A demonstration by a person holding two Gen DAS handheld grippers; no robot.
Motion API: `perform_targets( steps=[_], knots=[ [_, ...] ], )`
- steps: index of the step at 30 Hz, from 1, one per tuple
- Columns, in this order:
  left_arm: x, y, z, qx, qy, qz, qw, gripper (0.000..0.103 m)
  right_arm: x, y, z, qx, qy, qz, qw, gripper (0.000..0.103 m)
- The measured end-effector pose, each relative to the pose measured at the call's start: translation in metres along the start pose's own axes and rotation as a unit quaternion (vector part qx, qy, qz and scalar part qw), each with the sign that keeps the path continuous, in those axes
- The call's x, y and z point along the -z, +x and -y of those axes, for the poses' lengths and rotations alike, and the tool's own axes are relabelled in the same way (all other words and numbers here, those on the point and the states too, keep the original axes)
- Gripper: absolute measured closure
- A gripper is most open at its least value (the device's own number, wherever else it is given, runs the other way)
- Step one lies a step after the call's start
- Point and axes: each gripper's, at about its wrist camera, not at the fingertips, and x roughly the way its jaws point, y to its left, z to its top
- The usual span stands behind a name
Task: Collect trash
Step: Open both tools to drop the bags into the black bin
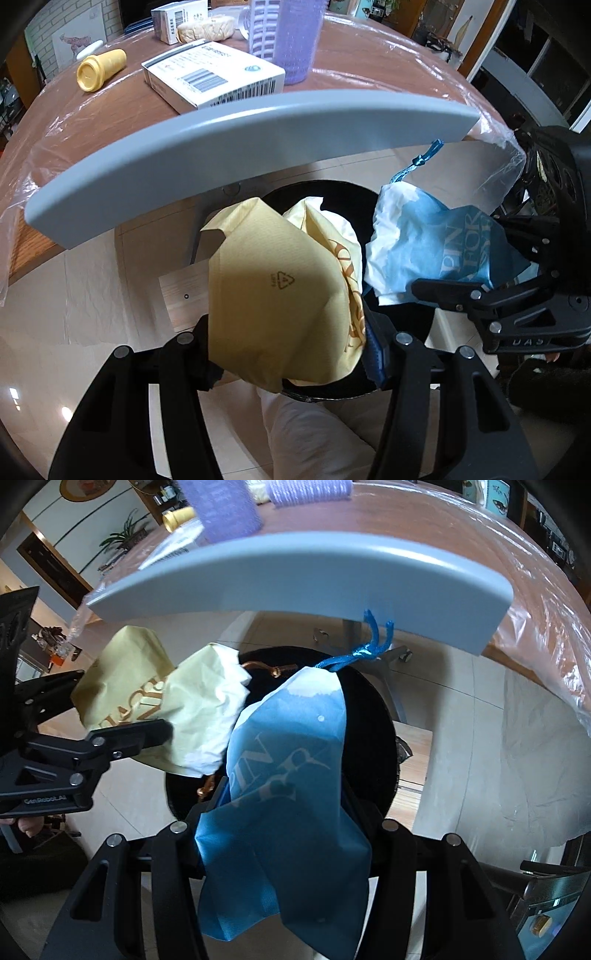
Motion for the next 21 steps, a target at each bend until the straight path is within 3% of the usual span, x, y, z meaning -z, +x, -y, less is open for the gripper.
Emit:
perform_targets(
  steps=[21],
  knots=[
    [-0.002,0.022,0.013,-0.013,0.025,-0.019,0.9994,0.045,-0.005,0.019,0.011,0.028,0.016,-0.012,0.999,0.048]
  ],
)
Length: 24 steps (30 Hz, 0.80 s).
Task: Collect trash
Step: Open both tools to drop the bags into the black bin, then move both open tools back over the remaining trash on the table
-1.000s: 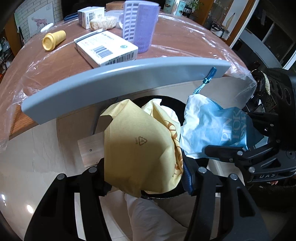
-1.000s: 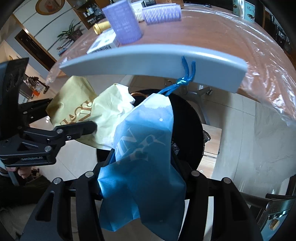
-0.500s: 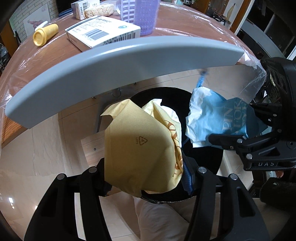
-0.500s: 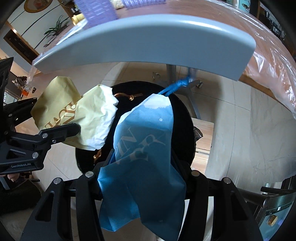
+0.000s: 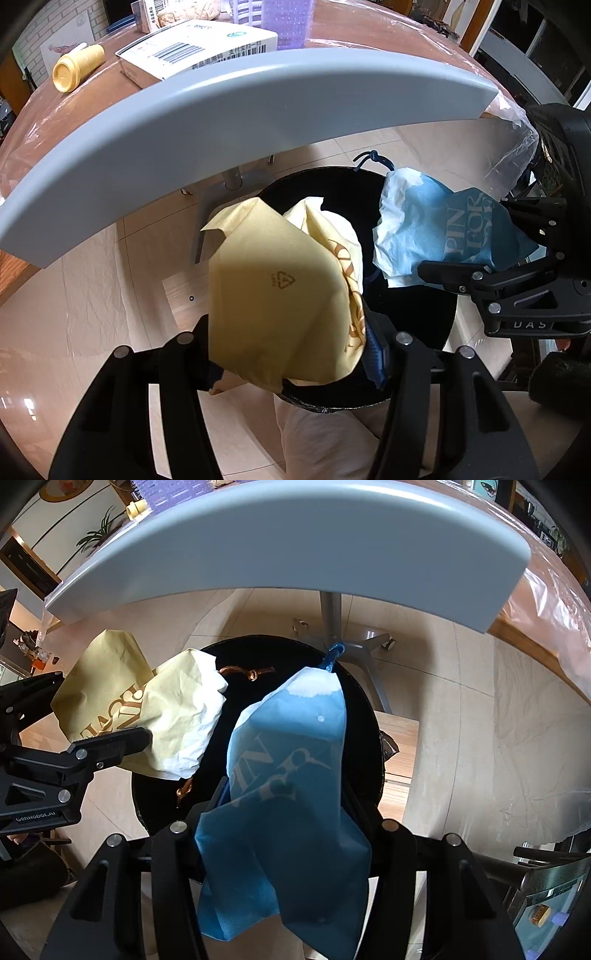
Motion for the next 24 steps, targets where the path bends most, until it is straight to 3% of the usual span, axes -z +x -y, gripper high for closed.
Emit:
perform_targets(
  steps=[9,10,12,13,24],
  knots=[
    [-0.003,0.003,0.002,0.003,0.006,0.000,1.0000,0.043,0.002,-0.012,-0.003,0.008,0.001,0.004,1.000,0.045],
    [-0.004,0.003,0.001,0.004,0.008,0.001,1.0000,0.039,0.003,-0.015,-0.002,0.012,0.000,0.007,1.000,0.041],
    [-0.004,0.004,0.001,-0.005,0.009,0.004,0.9999,0.028,0.003,-0.020,-0.002,0.018,-0.002,0.015,1.000,0.019],
    [-0.004,0.003,0.000,-0.008,0.009,0.007,0.9999,0.020,0.004,-0.025,-0.003,0.019,-0.004,0.021,1.000,0.018],
    [0.003,-0.032,-0.004,0.013,-0.001,0.037,0.9992,0.019,0.016,-0.087,0.008,0.011,0.013,0.082,0.997,0.017]
  ],
)
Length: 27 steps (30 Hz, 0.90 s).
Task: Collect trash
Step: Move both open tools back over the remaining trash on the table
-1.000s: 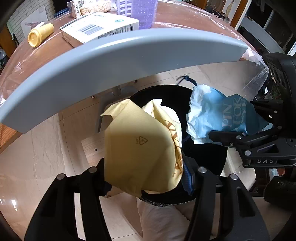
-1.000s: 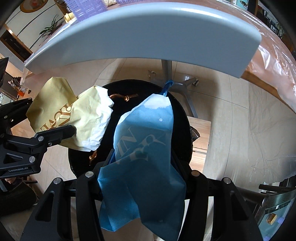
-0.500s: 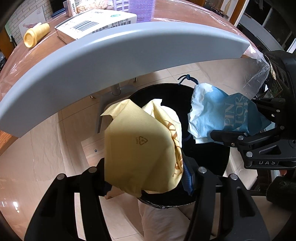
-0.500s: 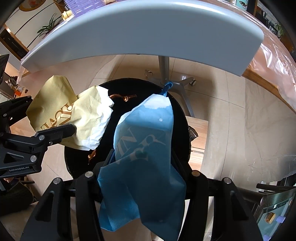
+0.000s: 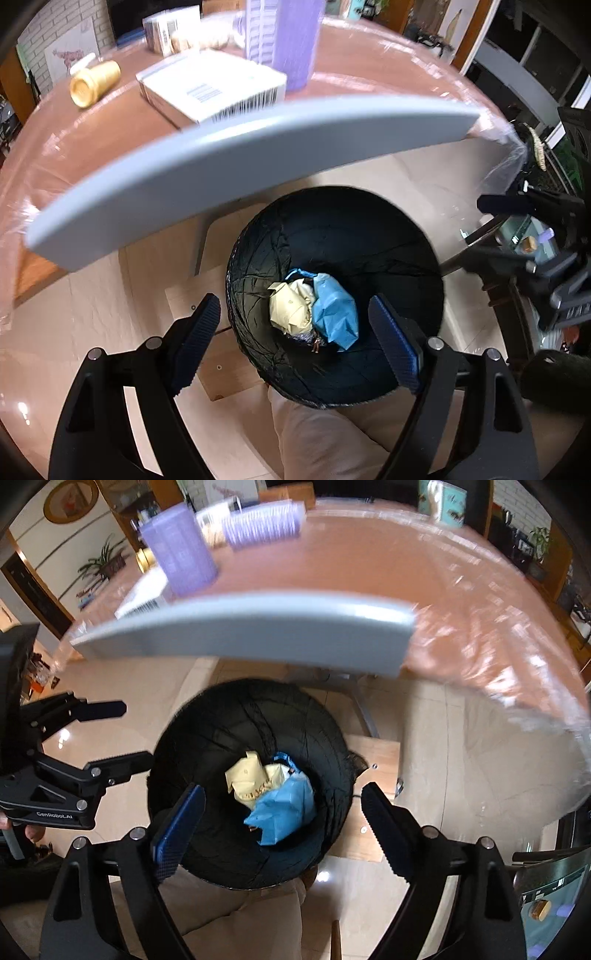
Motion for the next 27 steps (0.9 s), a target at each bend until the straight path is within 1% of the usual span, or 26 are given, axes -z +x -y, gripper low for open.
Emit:
perform_targets(
  steps=[2,5,6,7,8,9,10,11,13,15,16,18,19,20,27],
  knots=[
    [-0.002,-0.015,0.000,0.007,0.004,0.015,0.9999,0.019,0.000,-0.023,-0.002,0.002,0.000,0.024,1.000,0.016],
    [-0.005,-0.046,0.000,0.015,0.012,0.049,0.9986,0.019,-0.008,-0.051,-0.001,0.004,-0.003,0.061,0.998,0.015],
    [-0.007,-0.059,0.000,0.017,0.013,0.065,0.9977,0.018,-0.013,-0.066,-0.002,0.007,-0.005,0.081,0.997,0.013],
    [-0.012,-0.067,-0.001,0.017,0.012,0.079,0.9967,0.012,-0.021,-0.075,-0.006,0.009,-0.007,0.096,0.995,0.012],
    [-0.014,-0.078,-0.003,0.015,0.011,0.096,0.9952,0.010,-0.027,-0.087,-0.008,0.012,-0.010,0.117,0.993,0.010],
    [-0.019,-0.093,-0.007,0.009,0.007,0.123,0.9923,0.006,-0.034,-0.099,-0.009,0.016,-0.012,0.138,0.990,0.008],
    [-0.021,-0.102,-0.010,0.003,0.003,0.141,0.9900,0.002,-0.039,-0.107,-0.010,0.024,-0.014,0.160,0.987,0.006],
    [-0.026,-0.111,-0.014,-0.005,-0.003,0.163,0.9867,0.002,-0.046,-0.119,-0.013,0.033,-0.016,0.190,0.981,0.004],
    [-0.036,-0.125,-0.026,-0.021,-0.025,0.197,0.9800,0.002,-0.056,-0.133,-0.017,0.046,-0.021,0.237,0.970,0.004],
    [-0.045,-0.129,-0.045,-0.016,-0.060,0.219,0.9738,0.002,-0.072,-0.134,-0.015,0.064,-0.014,0.266,0.962,0.004],
    [-0.049,-0.129,-0.054,-0.011,-0.081,0.220,0.9721,0.002,-0.080,-0.133,-0.014,0.071,-0.006,0.264,0.962,0.004],
    [-0.057,-0.124,-0.074,0.020,-0.116,0.206,0.9715,0.002,-0.093,-0.125,-0.014,0.065,0.005,0.251,0.966,0.004],
    [-0.060,-0.119,-0.080,0.033,-0.128,0.199,0.9711,0.002,-0.097,-0.122,-0.015,0.059,0.007,0.246,0.968,0.004],
    [-0.062,-0.116,-0.086,0.037,-0.135,0.193,0.9712,0.002,-0.101,-0.118,-0.017,0.055,0.007,0.241,0.969,0.004],
    [-0.073,-0.090,-0.110,0.003,-0.143,0.159,0.9769,0.002,-0.127,-0.085,-0.028,0.045,0.007,0.213,0.976,0.004]
  ],
)
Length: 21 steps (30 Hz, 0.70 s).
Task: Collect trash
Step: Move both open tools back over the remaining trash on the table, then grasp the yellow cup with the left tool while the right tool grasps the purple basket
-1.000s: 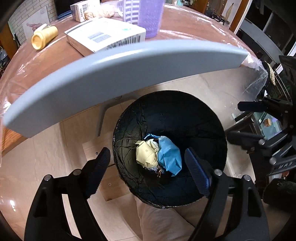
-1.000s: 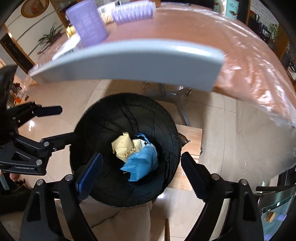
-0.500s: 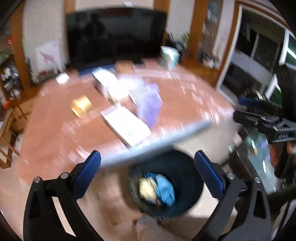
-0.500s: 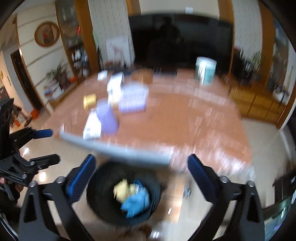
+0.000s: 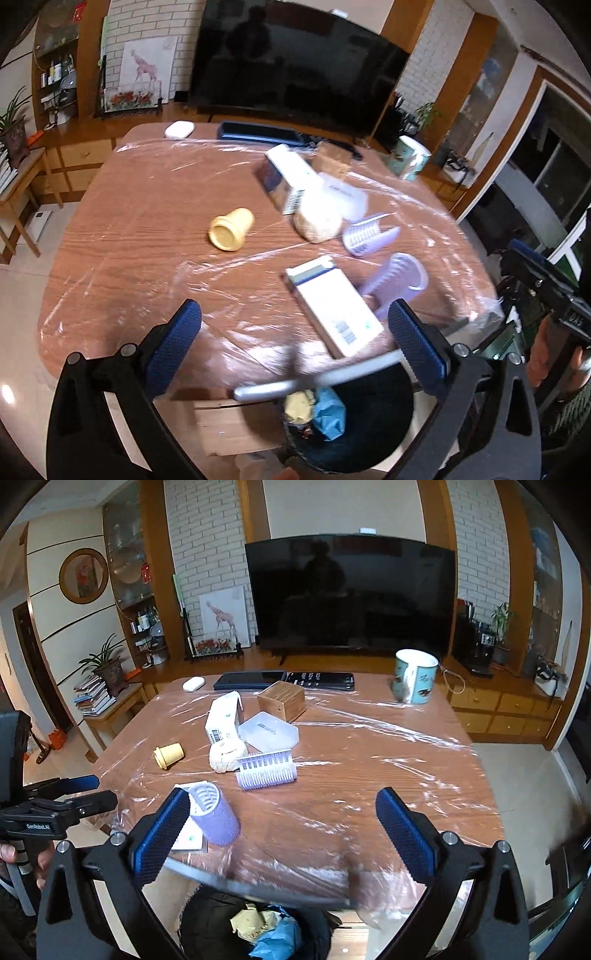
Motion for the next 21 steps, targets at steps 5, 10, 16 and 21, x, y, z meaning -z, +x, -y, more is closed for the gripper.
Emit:
perform_targets(
  steps=[5,10,16,21],
  knots=[
    [-0.014,0.022,-0.016,-0.008,0.003,-0.013,0.9999,0.002,-0.008,0.035,0.000,0.013,0.004,-0.027,1.000,0.004],
    [-0.026,0.045,-0.025,-0.010,0.025,-0.029,0.9992,0.002,-0.009,0.067,0.004,0.000,0.024,-0.065,0.998,0.004],
    [-0.035,0.063,-0.030,-0.001,0.035,-0.038,0.9986,0.002,0.002,0.066,-0.026,-0.056,-0.002,-0.069,0.996,0.004],
    [-0.040,0.079,-0.031,-0.002,0.045,-0.050,0.9977,0.008,0.013,0.084,-0.041,-0.081,0.005,-0.091,0.993,0.005]
  ],
)
